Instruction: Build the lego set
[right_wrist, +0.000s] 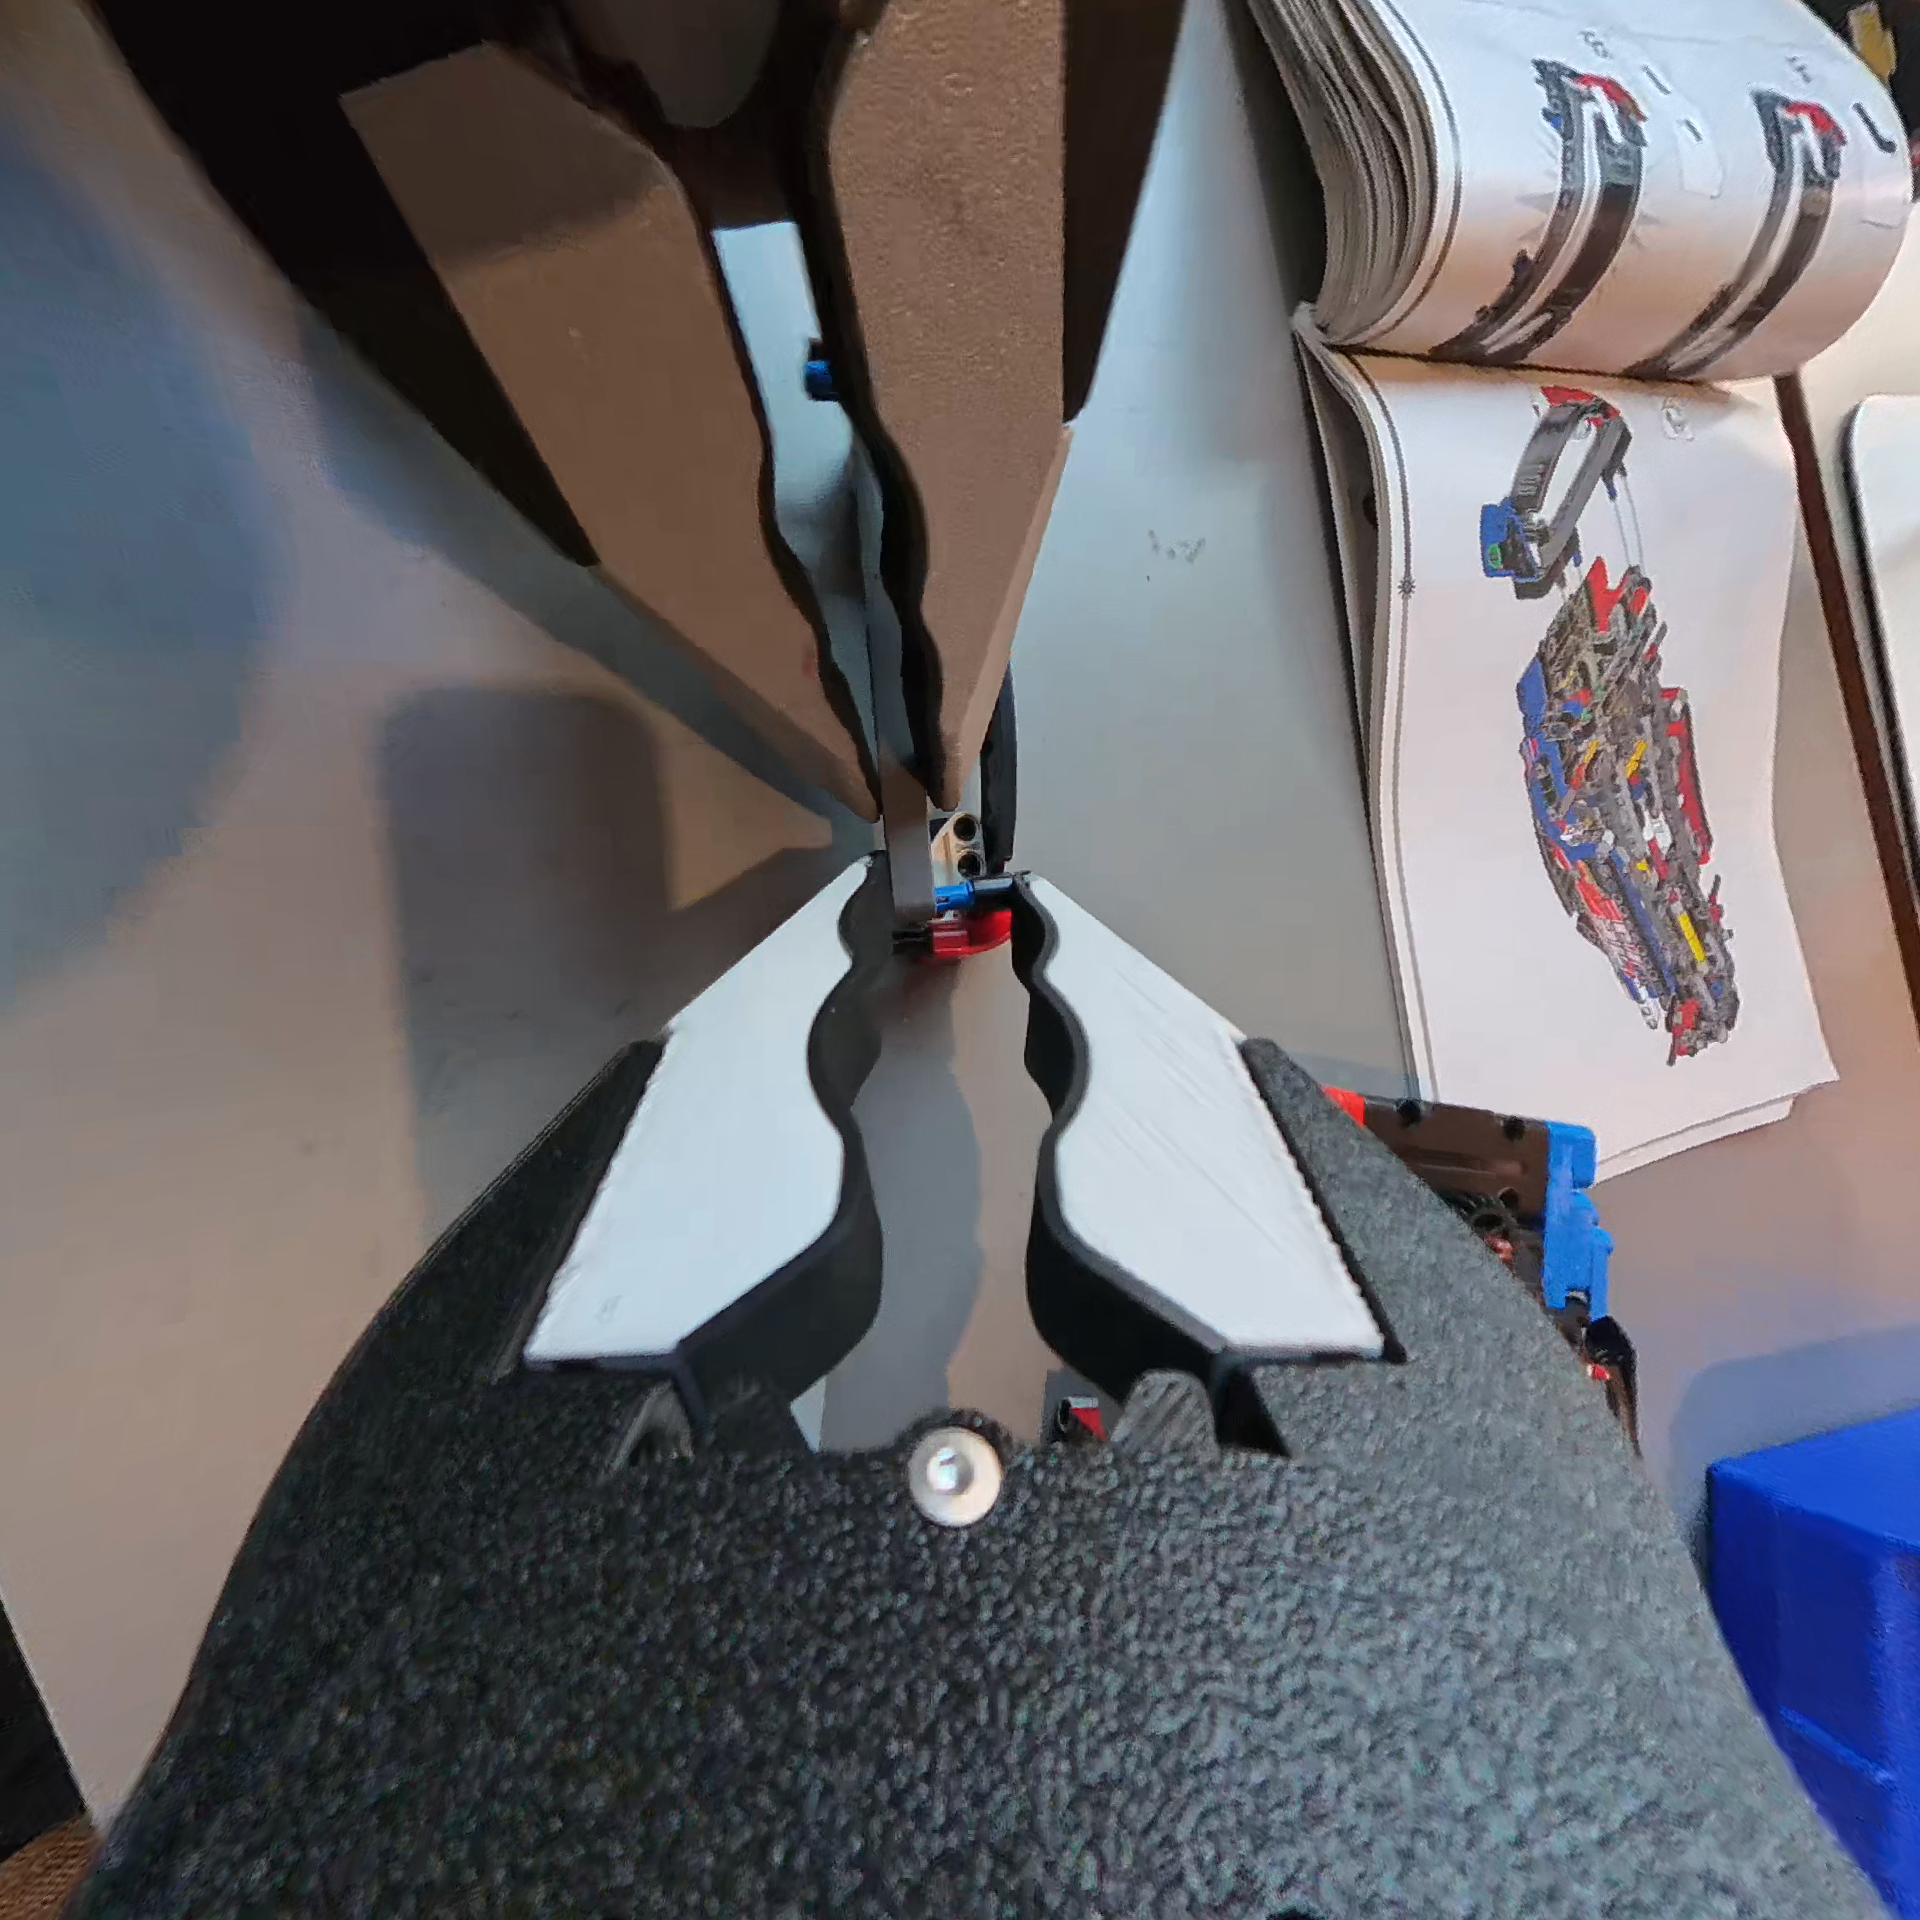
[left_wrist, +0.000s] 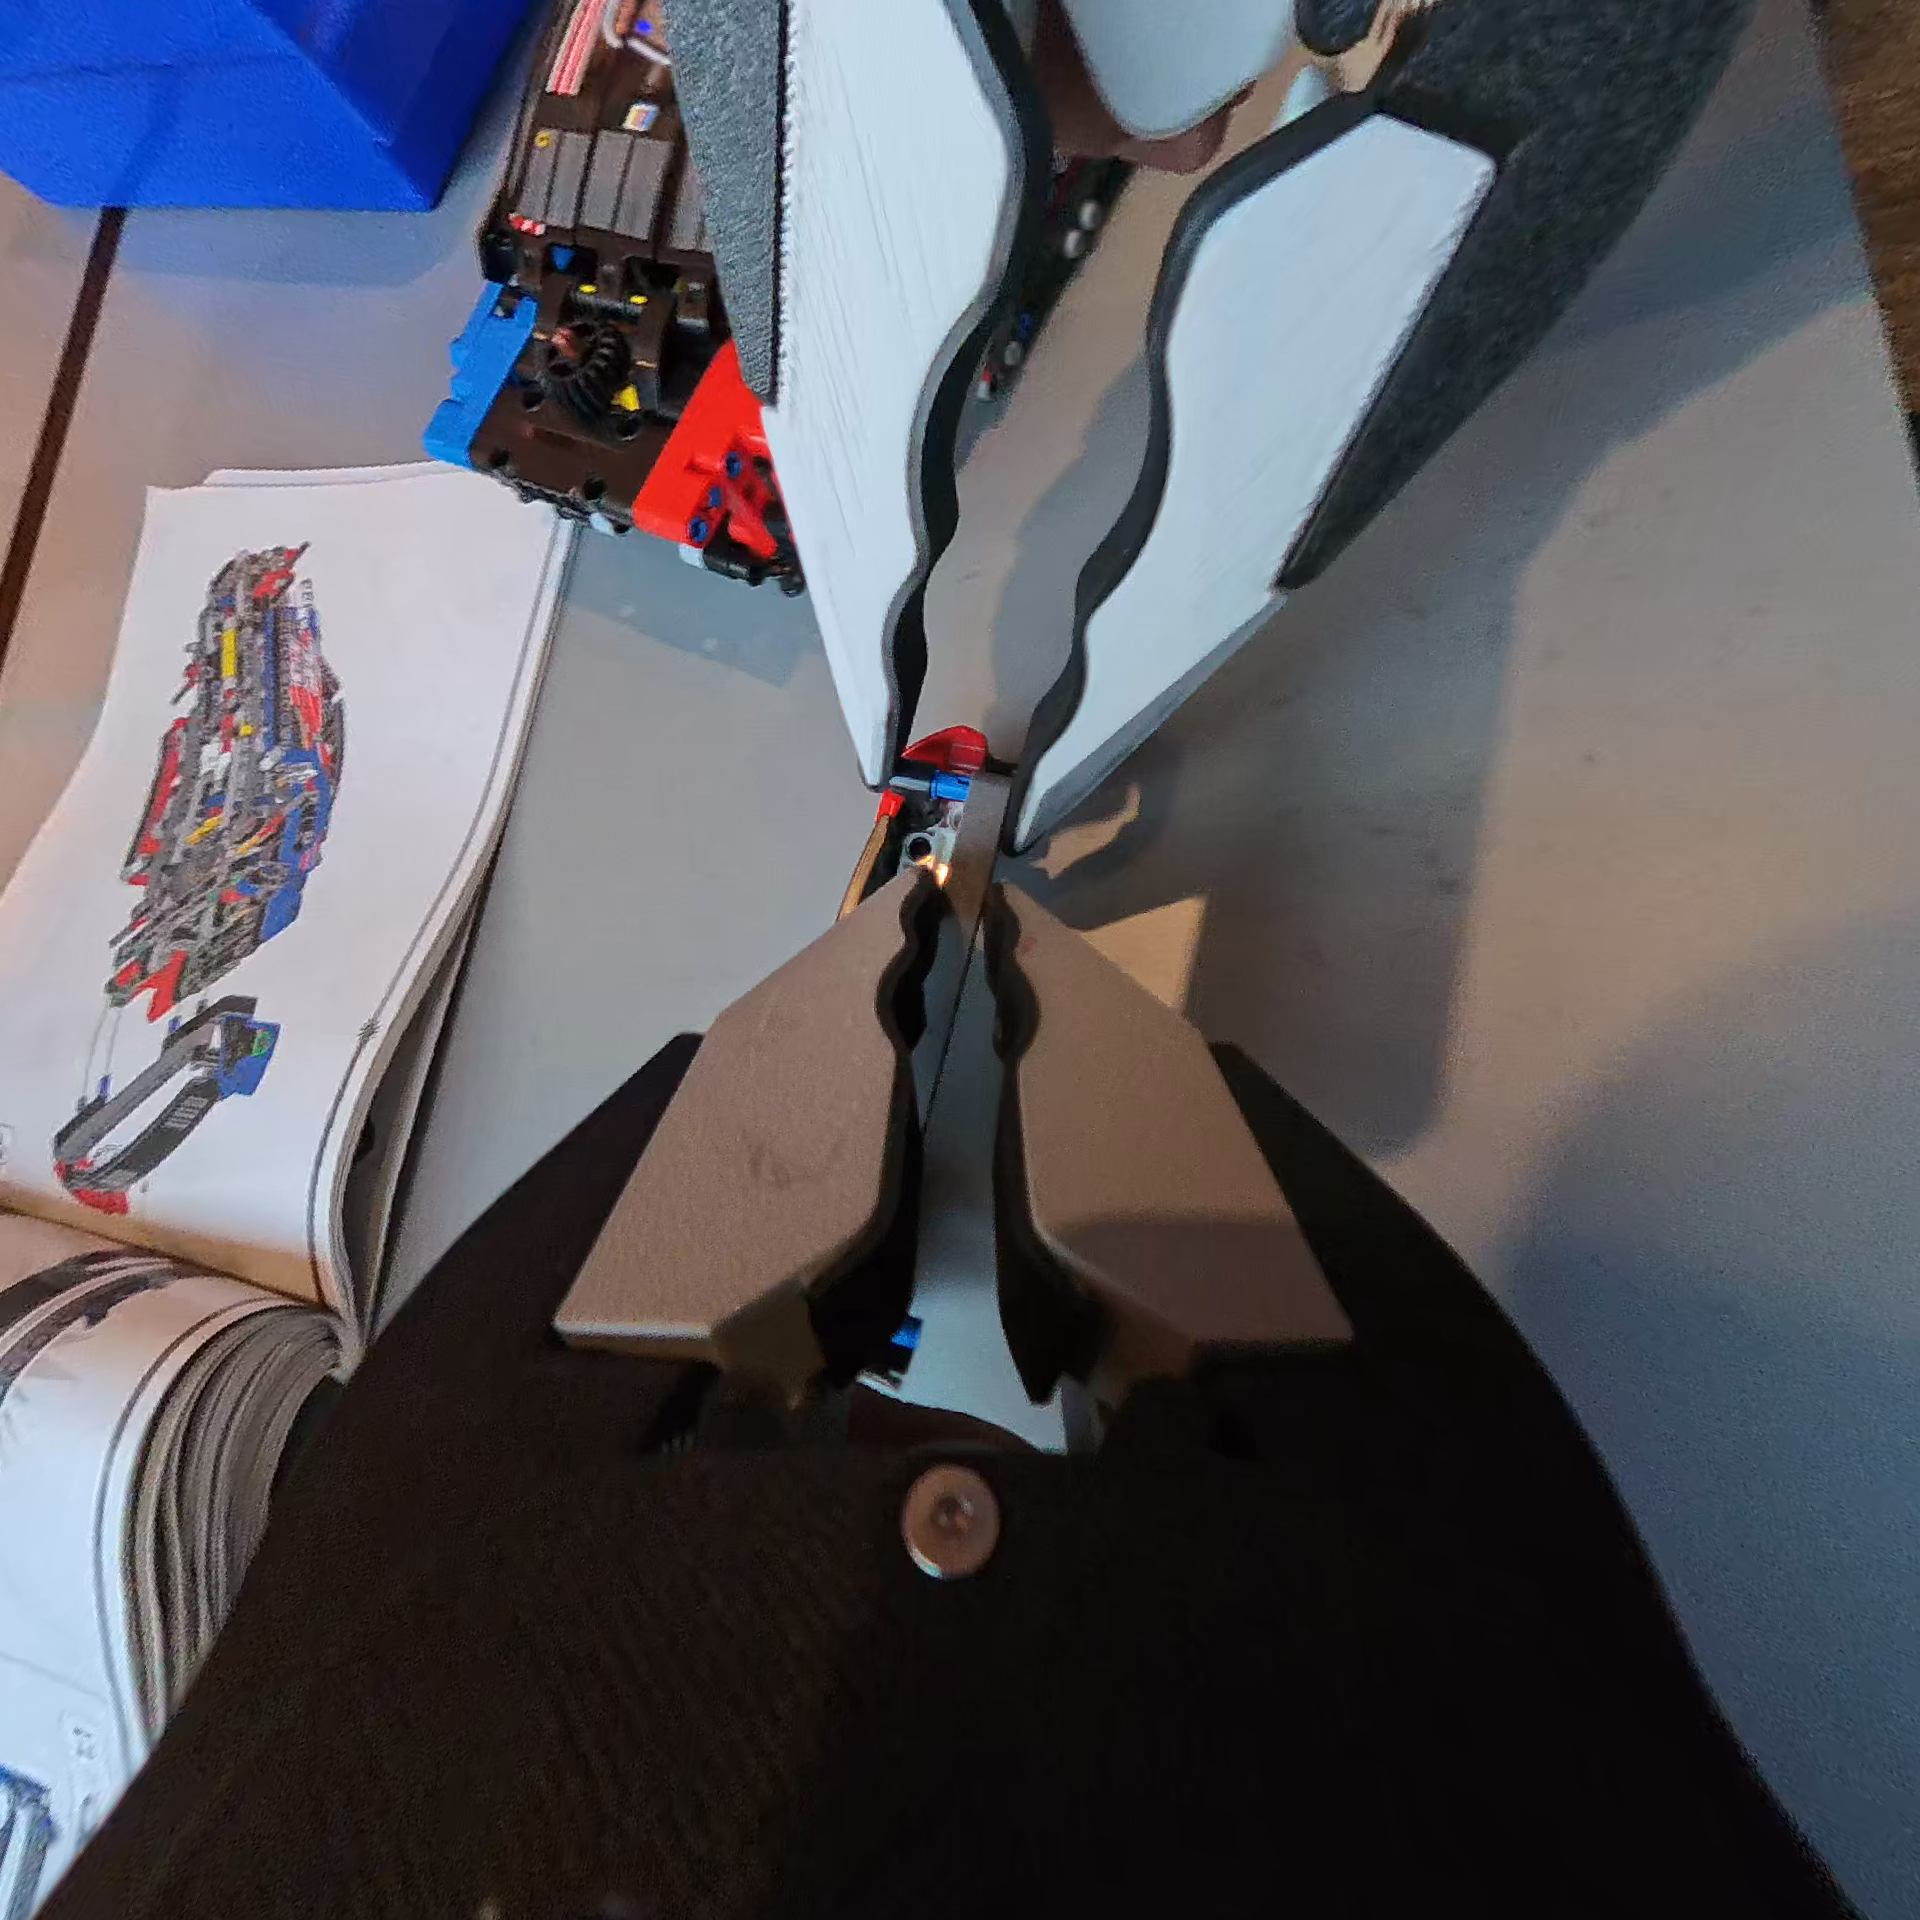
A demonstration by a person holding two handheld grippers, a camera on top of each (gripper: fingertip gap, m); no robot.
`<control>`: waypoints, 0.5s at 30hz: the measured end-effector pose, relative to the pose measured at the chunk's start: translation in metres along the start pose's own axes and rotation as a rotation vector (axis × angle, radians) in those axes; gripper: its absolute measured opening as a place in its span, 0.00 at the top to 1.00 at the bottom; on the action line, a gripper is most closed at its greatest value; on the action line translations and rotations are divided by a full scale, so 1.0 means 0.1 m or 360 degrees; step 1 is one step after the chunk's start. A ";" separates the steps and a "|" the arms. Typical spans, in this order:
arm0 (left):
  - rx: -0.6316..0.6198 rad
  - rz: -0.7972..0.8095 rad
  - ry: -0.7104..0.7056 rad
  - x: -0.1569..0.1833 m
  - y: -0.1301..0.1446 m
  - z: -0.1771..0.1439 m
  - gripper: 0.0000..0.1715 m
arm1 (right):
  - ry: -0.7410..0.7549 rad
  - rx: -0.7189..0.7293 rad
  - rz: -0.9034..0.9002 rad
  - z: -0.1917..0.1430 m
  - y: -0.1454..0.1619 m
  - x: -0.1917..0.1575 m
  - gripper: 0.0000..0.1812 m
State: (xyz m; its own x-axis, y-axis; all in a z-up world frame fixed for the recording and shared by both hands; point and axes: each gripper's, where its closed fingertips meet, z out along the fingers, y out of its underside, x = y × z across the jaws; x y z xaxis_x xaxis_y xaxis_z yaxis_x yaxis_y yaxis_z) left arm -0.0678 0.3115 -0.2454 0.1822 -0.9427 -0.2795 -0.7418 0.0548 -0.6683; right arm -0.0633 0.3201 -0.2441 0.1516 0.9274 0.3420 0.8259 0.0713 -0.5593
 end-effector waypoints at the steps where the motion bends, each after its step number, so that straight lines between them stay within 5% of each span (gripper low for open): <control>1: -0.0013 0.0028 -0.0034 -0.02 0.01 0.00 0.97 | 0.0022 -0.0008 0.0039 0.01 0.00 0.01 0.87; 7: 0.0004 0.0043 -0.0071 0.01 -0.01 0.02 0.97 | 0.0125 -0.0107 0.0120 0.00 0.02 -0.10 0.75; 10: -0.0012 0.0089 -0.0083 0.03 -0.01 0.02 0.97 | 0.0157 -0.0157 0.0061 -0.02 0.03 -0.03 0.85; 15: 0.0006 0.0057 -0.0062 0.04 -0.03 0.02 0.97 | -0.0066 -0.0181 0.0160 -0.05 -0.06 -0.03 0.86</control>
State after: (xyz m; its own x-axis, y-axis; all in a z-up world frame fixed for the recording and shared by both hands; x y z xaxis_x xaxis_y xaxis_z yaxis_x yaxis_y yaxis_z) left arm -0.0642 0.3083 -0.2459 0.1806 -0.9266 -0.3298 -0.7458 0.0896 -0.6601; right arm -0.0657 0.3150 -0.2383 0.2157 0.9424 0.2558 0.8642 -0.0623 -0.4992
